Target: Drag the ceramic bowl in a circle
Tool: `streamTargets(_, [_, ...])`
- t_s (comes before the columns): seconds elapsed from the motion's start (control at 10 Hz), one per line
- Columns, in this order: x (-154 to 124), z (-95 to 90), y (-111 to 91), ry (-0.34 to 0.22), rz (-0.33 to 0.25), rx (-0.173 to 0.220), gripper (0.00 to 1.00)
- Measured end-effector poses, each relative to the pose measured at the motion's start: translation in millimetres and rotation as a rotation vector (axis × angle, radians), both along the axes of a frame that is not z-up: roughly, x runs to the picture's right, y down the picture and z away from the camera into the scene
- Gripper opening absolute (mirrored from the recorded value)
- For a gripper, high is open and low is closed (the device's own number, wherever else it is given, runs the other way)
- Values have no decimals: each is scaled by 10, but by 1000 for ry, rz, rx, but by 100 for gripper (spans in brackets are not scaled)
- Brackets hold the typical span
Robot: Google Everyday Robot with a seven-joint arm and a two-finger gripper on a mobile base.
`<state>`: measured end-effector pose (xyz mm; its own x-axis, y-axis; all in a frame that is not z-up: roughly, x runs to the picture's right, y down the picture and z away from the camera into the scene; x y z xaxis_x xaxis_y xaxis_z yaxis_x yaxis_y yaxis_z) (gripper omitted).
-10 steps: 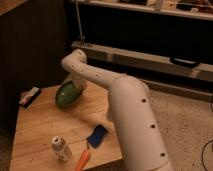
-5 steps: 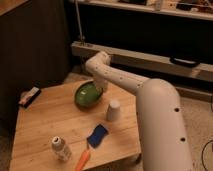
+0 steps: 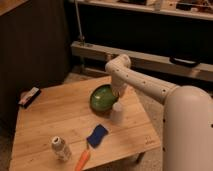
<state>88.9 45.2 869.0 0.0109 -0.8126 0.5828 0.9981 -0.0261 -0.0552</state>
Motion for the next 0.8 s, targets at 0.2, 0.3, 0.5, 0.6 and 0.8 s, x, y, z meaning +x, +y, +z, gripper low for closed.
streamTargets(0.2, [-115,-256,170,-46,-39,-18,14])
streamTargets(0.3, [-270,-390,290,-82,-70,-28,14])
streamTargets(0.5, [-735,-650,598,-167,-159,-60,14])
streamTargets(0.6, [-916,-725,709,-206,-196,-75,14])
streamTargets(0.8, [-1113,-851,855,-260,-212,-99,14])
